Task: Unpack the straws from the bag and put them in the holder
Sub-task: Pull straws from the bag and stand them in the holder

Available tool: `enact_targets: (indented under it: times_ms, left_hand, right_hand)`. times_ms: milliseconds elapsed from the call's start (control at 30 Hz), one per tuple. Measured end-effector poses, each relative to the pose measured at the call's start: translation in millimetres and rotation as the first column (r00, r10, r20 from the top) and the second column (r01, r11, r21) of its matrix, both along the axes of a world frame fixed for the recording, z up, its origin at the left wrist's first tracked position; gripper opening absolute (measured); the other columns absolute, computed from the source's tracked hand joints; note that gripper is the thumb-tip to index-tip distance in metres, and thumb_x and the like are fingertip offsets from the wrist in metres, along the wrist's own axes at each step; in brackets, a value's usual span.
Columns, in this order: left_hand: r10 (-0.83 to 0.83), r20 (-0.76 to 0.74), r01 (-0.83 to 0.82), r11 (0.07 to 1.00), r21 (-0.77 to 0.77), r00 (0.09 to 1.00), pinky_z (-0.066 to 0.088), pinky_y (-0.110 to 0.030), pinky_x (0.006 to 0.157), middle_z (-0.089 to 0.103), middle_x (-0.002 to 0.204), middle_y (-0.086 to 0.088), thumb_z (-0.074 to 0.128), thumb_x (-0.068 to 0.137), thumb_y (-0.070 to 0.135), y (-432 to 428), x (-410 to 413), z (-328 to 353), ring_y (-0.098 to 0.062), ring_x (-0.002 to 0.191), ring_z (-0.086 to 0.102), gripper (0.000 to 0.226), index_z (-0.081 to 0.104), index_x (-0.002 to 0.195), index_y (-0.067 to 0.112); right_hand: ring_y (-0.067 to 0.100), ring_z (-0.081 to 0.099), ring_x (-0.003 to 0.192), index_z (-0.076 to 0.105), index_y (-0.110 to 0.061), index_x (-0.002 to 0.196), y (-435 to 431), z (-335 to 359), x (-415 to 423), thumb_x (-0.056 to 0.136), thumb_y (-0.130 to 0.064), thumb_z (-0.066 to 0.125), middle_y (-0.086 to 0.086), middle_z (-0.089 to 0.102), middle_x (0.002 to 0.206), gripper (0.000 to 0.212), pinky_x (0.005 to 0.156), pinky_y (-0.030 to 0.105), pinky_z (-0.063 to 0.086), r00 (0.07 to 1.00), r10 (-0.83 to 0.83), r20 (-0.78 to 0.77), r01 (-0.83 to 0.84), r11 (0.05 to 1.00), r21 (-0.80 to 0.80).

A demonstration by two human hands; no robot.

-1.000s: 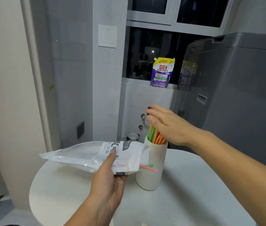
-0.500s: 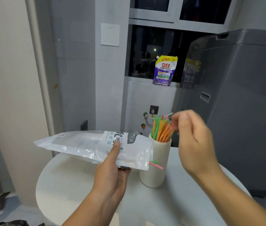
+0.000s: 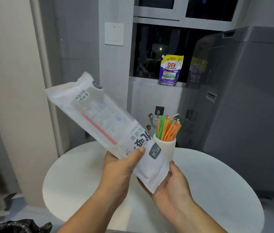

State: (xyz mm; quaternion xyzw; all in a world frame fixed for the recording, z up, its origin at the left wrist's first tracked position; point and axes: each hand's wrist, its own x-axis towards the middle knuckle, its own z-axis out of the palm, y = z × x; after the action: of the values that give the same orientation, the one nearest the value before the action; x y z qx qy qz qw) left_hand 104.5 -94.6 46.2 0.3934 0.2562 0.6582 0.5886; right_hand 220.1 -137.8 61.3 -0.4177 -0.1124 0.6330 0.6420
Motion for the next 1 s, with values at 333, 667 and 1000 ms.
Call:
enact_targets:
  times_ms: [333,667,1000]
  left_hand:
    - [0.026,-0.185,-0.011,0.997,0.079,0.982,0.062,-0.040,0.092,0.079,0.116,-0.013,0.080,0.081,0.008,-0.7,-6.0,-1.4,-0.030,0.109,0.075,0.042,0.072,0.121,0.003]
    - [-0.066,-0.498,0.084,0.996,0.014,0.865,0.061,-0.030,0.067,0.082,0.103,0.000,0.076,0.091,0.013,0.3,-15.2,-1.3,-0.016,0.088,0.077,0.021,0.075,0.112,0.014]
    - [-0.099,-0.214,0.077,0.991,-0.110,0.972,0.063,-0.034,0.081,0.080,0.113,-0.005,0.071,0.089,0.009,6.3,-16.9,-2.7,-0.021,0.104,0.077,0.034,0.070,0.122,0.014]
  right_hand:
    - [0.021,0.063,0.060,0.071,-0.016,0.111,1.9,-12.6,6.1,0.103,-0.048,0.039,0.010,0.075,0.088,0.046,0.055,0.027,0.043,0.994,0.070,0.087,-0.062,0.994,-0.092]
    - [0.024,0.058,0.059,0.071,-0.010,0.106,3.0,-17.1,18.6,0.103,-0.050,0.036,0.015,0.073,0.086,0.053,0.053,0.029,0.044,0.968,0.063,0.243,-0.035,0.992,-0.117]
    - [0.023,0.054,0.049,0.064,-0.001,0.097,5.4,-18.5,25.5,0.104,-0.047,0.040,0.013,0.063,0.075,0.052,0.049,0.030,0.042,0.924,0.127,0.362,-0.130,0.991,-0.017]
